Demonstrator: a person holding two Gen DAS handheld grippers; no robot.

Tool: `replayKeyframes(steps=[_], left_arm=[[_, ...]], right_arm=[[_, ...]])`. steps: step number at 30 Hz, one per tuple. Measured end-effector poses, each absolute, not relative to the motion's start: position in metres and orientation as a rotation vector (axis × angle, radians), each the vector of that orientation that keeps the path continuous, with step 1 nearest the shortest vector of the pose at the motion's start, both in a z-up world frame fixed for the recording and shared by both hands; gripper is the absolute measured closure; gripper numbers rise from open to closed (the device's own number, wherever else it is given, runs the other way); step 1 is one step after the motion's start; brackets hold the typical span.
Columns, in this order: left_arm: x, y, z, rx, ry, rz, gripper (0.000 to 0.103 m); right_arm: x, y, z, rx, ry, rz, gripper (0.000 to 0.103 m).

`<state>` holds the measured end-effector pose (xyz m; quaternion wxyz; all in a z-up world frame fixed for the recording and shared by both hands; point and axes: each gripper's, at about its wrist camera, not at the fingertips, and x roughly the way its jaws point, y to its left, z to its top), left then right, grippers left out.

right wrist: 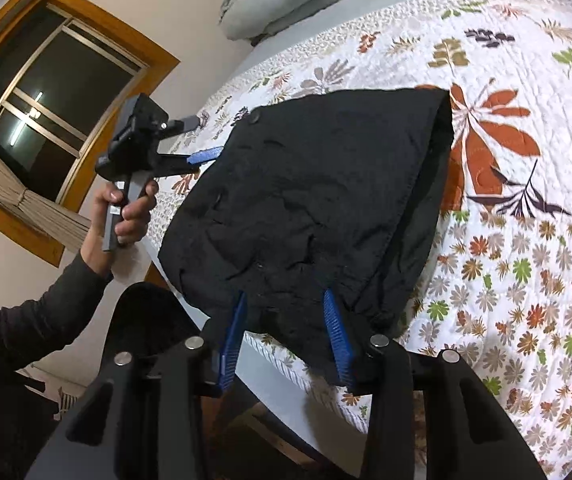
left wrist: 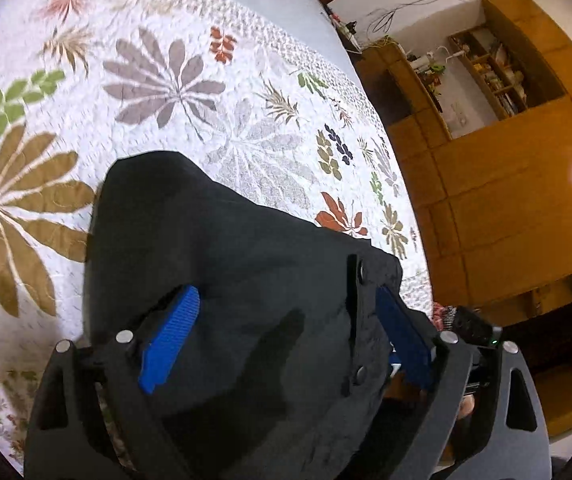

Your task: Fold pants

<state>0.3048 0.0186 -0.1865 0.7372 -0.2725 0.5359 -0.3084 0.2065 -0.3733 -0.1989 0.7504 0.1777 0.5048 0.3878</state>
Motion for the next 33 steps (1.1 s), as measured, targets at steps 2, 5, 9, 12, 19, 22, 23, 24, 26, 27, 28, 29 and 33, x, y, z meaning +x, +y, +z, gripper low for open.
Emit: replayKeyframes(steps=[2,5,9,12,19,22,23,24,26,27,28,29,33], left_arm=[[0.307,0.021,-0.187,-0.628,1.186,-0.683,0.013],[0.306,0.031,-0.181,-0.658,1.18,-0.67,0.013],[0.307,0.042,-0.17,-0.635,1.17,-0.634,0.012],[0.315,0.049,-0.173,-0.627,1.188,-0.598,0.011],[0.332,0.053,-0.215,-0.621,1.31,-0.496,0.011],[0.325,0.07,-0.216,-0.673,1.288,-0.476,0.011],[0.318,0.077,-0.212,-0.685,1.272,-0.487,0.011],[0.309,0.084,-0.207,-0.675,1.259,-0.497,0.011],[0.293,0.094,-0.202,-0.648,1.246,-0.51,0.011],[0.285,0.098,-0.202,-0.648,1.245,-0.517,0.011],[0.277,0.102,-0.204,-0.656,1.249,-0.527,0.011],[0.268,0.105,-0.207,-0.667,1.258,-0.539,0.011],[0.245,0.106,-0.219,-0.659,1.276,-0.551,0.011]], right_arm=[[0.206,-0.373,-0.195,0.385,1.106,0.846,0.062],[0.208,-0.374,-0.176,0.356,1.088,0.839,0.054],[0.228,-0.386,-0.145,0.379,1.003,0.754,0.045],[0.26,-0.387,-0.138,0.424,0.994,0.706,0.045],[0.319,-0.37,-0.187,0.464,1.153,0.616,0.047],[0.316,-0.374,-0.183,0.479,1.144,0.607,0.047],[0.308,-0.38,-0.172,0.498,1.115,0.608,0.045],[0.3,-0.384,-0.163,0.505,1.095,0.611,0.043],[0.274,-0.394,-0.15,0.51,1.059,0.626,0.039],[0.265,-0.395,-0.147,0.514,1.059,0.635,0.038],[0.248,-0.397,-0.148,0.526,1.067,0.651,0.038],[0.234,-0.397,-0.151,0.536,1.073,0.668,0.038],[0.201,-0.387,-0.168,0.561,1.089,0.716,0.038]])
